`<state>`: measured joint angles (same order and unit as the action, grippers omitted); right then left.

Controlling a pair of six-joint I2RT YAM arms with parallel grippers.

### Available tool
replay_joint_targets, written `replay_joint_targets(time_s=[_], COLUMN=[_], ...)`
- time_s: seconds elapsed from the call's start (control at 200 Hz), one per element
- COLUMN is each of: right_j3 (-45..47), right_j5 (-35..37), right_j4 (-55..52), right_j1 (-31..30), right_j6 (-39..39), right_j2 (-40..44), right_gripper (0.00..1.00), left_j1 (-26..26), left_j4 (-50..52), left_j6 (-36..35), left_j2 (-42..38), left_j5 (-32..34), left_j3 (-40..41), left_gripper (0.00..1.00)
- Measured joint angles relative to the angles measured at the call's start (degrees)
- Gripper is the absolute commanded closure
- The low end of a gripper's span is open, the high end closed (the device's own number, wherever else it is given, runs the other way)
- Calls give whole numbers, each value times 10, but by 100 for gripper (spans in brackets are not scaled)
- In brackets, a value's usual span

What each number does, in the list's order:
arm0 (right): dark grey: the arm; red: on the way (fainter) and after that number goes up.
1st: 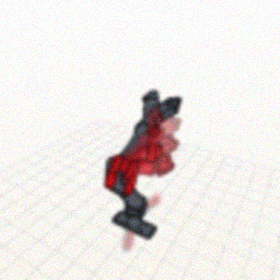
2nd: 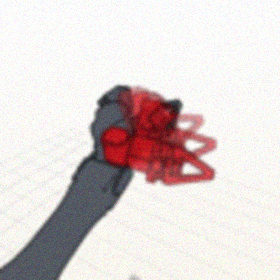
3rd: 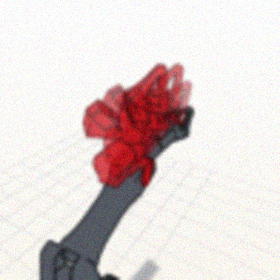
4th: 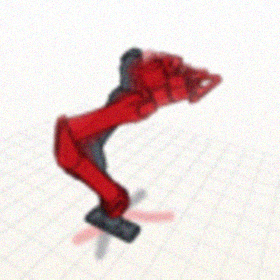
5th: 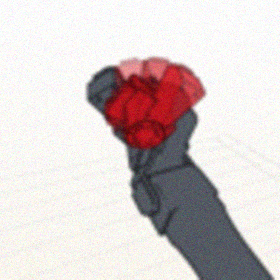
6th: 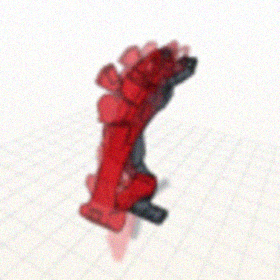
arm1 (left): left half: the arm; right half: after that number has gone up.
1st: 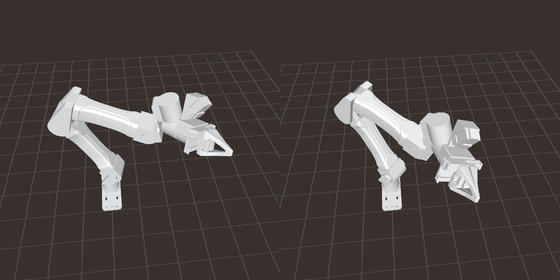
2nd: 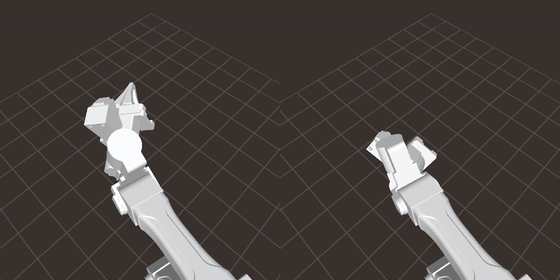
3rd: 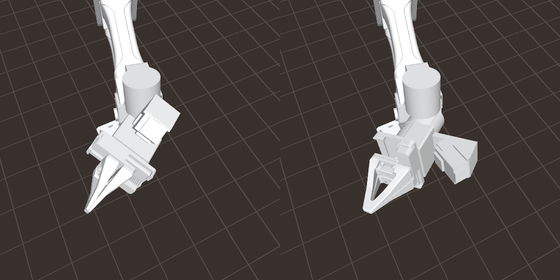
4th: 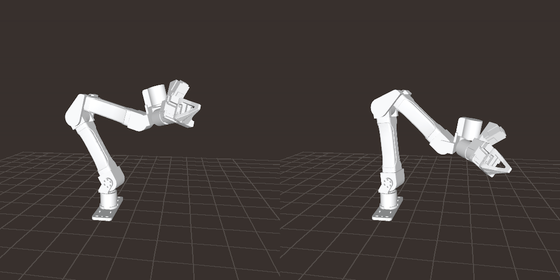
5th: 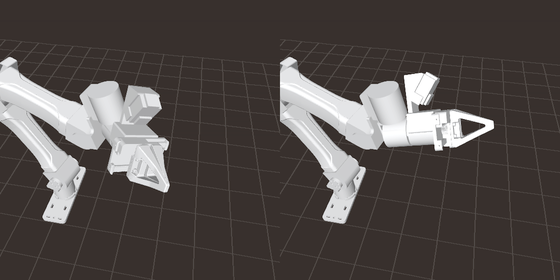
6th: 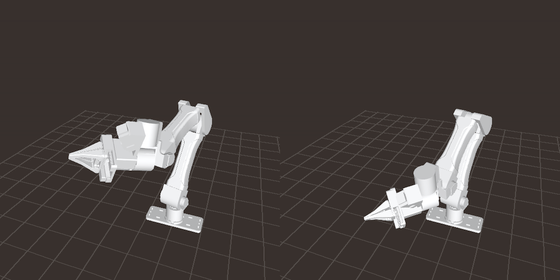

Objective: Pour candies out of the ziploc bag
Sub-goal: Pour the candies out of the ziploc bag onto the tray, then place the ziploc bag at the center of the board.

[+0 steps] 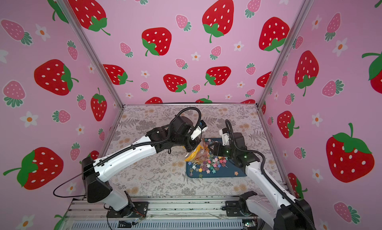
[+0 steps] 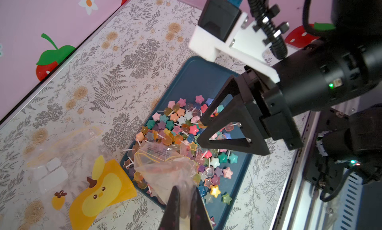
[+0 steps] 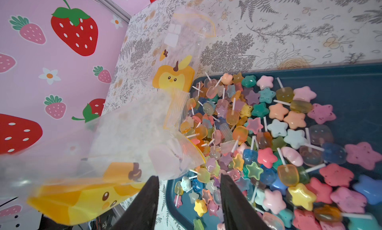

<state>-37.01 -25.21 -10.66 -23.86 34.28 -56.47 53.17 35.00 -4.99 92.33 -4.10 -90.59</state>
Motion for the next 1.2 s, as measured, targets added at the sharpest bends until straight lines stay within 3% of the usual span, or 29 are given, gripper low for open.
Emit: replay_joint_targets(time_s=[0.205, 0.66, 1.001, 1.141, 1.201], right_j3=[-15, -21, -21, -21, -21], right_j5=[34, 57, 63, 68, 72], right_j4=[-32, -61, -68, -73, -77], right_j1=[0, 0, 0, 0, 0], right_j6=[-10, -16, -22, -29, -35], right_j2=[68, 75, 83, 84, 87], right_gripper=[49, 49, 49, 49, 44], left_j1=[-19, -66, -81, -108, -132], left_j4=[4, 15, 20, 14, 8], left_j6=[27, 94, 98, 99, 105], left_j2=[-10, 0, 6, -41, -77], left_j5=[-48, -176, -189, -172, -157], left_j3=[-4, -68, -61, -9, 25], left_gripper=[100, 100, 100, 100, 100])
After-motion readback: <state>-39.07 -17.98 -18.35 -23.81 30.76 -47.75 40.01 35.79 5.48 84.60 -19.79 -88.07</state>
